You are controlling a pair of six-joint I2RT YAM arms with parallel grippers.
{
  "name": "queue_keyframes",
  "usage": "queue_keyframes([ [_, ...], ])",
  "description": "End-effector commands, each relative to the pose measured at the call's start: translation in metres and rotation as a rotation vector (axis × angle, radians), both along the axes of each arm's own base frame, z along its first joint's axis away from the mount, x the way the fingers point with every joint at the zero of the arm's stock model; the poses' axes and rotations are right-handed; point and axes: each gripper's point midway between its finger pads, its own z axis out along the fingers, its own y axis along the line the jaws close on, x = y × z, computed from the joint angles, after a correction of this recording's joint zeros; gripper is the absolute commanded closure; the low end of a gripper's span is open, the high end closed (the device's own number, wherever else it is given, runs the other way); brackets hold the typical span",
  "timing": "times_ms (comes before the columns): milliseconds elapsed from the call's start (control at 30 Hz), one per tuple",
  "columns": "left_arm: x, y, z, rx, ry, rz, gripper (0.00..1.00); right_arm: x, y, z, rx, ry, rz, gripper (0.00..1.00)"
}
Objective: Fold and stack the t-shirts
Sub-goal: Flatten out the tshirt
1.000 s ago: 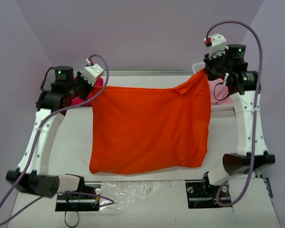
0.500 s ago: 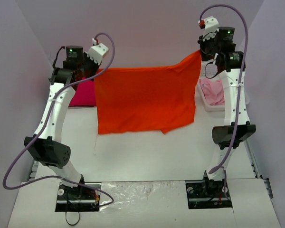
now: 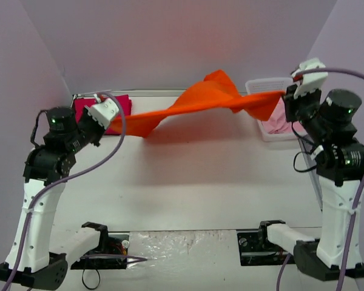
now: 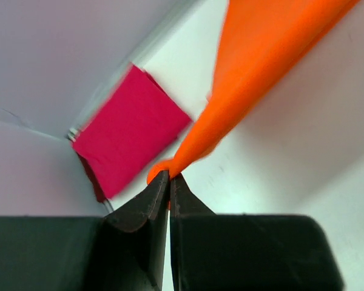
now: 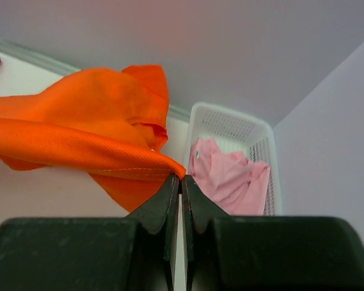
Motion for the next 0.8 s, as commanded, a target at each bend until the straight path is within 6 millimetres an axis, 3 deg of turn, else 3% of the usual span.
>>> queue_keyframes([
  [0, -0.018, 0.0, -0.091, 0.117, 0.214, -0.084, 0.98, -0.008, -0.007, -0.068, -0.031, 0.141, -0.022, 1.0],
  [67, -0.032, 0.0, -0.112, 0.142, 0.251, -0.123, 0.98, -0.031, -0.01, -0.089, -0.043, 0.18, -0.029, 1.0],
  [100, -0.039, -0.002, -0.123, 0.15, 0.281, -0.158, 0.98, -0.035, -0.011, -0.115, -0.054, 0.241, -0.026, 1.0],
  [200, -0.067, -0.019, -0.146, 0.145, 0.369, -0.31, 0.97, -0.064, -0.011, -0.144, -0.084, 0.328, -0.004, 1.0],
  [267, -0.085, -0.027, -0.149, 0.159, 0.421, -0.408, 0.83, -0.071, -0.012, -0.145, -0.1, 0.342, 0.001, 0.96],
  [333, -0.095, -0.041, -0.145, 0.157, 0.452, -0.506, 0.68, -0.076, -0.012, -0.147, -0.115, 0.368, 0.018, 0.65],
  [400, -0.104, -0.046, -0.145, 0.166, 0.498, -0.555, 0.64, -0.071, -0.012, -0.145, -0.116, 0.371, 0.015, 0.38],
  [467, -0.107, -0.057, -0.14, 0.164, 0.52, -0.623, 0.58, -0.062, -0.01, -0.146, -0.123, 0.389, 0.025, 0.27],
  [500, -0.107, -0.06, -0.143, 0.165, 0.55, -0.636, 0.57, -0.056, -0.01, -0.145, -0.121, 0.39, 0.023, 0.23],
  [600, -0.095, -0.067, -0.141, 0.156, 0.541, -0.634, 0.54, -0.035, -0.008, -0.152, -0.123, 0.413, 0.036, 0.23],
  [667, -0.081, -0.068, -0.145, 0.152, 0.52, -0.591, 0.53, -0.021, -0.004, -0.167, -0.115, 0.456, 0.049, 0.25],
  [767, -0.031, -0.067, -0.158, 0.116, 0.432, -0.404, 0.53, 0.001, 0.006, -0.191, -0.093, 0.509, 0.097, 0.35],
])
